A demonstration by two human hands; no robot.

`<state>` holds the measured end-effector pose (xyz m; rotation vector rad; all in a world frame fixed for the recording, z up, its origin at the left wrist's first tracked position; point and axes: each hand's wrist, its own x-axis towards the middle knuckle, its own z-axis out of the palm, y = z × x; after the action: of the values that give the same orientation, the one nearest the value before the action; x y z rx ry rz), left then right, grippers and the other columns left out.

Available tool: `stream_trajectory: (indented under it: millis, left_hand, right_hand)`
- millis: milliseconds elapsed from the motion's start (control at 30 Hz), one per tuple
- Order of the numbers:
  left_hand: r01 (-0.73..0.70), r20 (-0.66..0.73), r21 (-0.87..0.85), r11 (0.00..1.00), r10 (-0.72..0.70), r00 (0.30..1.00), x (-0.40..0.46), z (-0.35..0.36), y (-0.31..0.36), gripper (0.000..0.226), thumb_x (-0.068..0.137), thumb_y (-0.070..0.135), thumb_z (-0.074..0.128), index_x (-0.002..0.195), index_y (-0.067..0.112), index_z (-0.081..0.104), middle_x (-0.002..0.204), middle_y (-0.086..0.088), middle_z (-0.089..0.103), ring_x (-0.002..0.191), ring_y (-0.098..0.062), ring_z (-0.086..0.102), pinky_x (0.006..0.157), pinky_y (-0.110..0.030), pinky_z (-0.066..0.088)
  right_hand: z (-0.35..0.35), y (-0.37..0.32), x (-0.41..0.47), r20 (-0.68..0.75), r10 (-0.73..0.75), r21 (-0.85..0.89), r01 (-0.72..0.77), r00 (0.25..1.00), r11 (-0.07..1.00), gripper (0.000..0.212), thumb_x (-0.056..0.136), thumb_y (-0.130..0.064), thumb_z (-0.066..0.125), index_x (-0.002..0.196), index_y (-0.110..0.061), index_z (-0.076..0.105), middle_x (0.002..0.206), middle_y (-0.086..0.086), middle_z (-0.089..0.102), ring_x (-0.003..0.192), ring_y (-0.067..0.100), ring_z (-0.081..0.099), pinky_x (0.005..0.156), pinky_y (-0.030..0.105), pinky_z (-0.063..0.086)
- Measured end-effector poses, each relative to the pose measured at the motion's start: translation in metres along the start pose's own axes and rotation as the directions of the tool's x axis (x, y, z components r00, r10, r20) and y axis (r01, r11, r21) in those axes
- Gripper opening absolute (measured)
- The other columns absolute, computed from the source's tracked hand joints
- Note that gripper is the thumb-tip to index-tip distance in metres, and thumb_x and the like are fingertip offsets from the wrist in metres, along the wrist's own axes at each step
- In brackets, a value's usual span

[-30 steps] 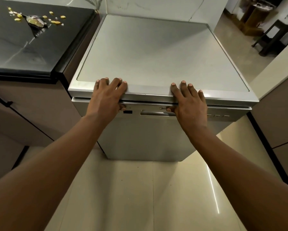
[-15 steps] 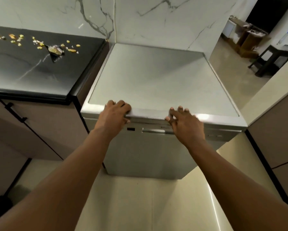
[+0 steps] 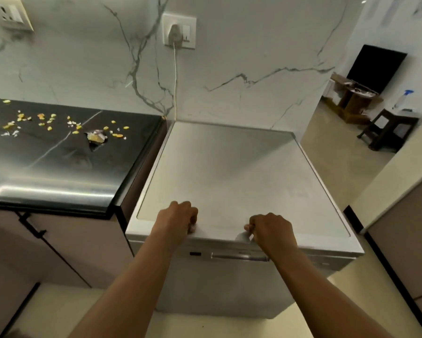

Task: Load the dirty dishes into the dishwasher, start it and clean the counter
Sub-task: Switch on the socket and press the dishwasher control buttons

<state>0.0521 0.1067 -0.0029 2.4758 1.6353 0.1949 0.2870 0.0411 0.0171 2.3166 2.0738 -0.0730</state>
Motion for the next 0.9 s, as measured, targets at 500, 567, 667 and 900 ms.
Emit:
stream_trajectory:
  millis: [500,567,667,900]
  left_hand:
    - [-0.138,0.528,0.139,0.981,0.045,0.848,0.113,-0.057,-0.019,0.044,0.083,0.041,0.069,0.117,0.017,0.055,0.124,-0.008,0.055,0.111,-0.028,0.056,0.088,-0.033,0.041]
    - [-0.108,0.411,0.13,0.986,0.046,0.91,0.142,-0.072,-0.037,0.04,0.087,0.039,0.065,0.119,0.019,0.052,0.125,-0.004,0.053,0.111,-0.025,0.055,0.088,-0.032,0.04]
    - [-0.055,0.241,0.129,0.99,0.022,0.97,0.172,-0.092,-0.057,0.04,0.09,0.036,0.061,0.125,0.021,0.049,0.124,0.001,0.053,0.111,-0.021,0.055,0.088,-0.033,0.043]
    - [0.016,-0.154,0.128,0.992,0.004,0.988,0.253,-0.138,-0.107,0.044,0.093,0.036,0.056,0.133,0.023,0.044,0.132,0.004,0.046,0.115,-0.016,0.049,0.087,-0.029,0.048]
  right_hand:
    - [-0.029,-0.023,0.134,0.254,-0.117,0.0,0.121,0.96,0.993,0.031,0.093,-0.037,0.058,0.111,-0.012,0.062,0.12,0.01,0.062,0.111,0.029,0.06,0.081,0.032,0.042]
    - [-0.035,-0.021,0.163,0.179,-0.164,0.042,0.16,0.97,0.986,0.024,0.095,-0.035,0.053,0.105,-0.014,0.061,0.114,0.007,0.063,0.105,0.028,0.061,0.074,0.032,0.037]
    - [-0.037,-0.024,0.196,0.038,-0.192,0.077,0.189,0.981,0.979,0.014,0.097,-0.036,0.049,0.094,-0.023,0.055,0.084,-0.003,0.055,0.079,0.022,0.053,0.063,0.03,0.033]
    - [-0.057,-0.053,0.284,-0.339,-0.219,-0.007,0.23,0.915,0.973,0.041,0.049,-0.027,0.093,0.061,-0.028,0.053,0.039,-0.008,0.034,0.032,0.008,0.03,0.031,0.017,0.025]
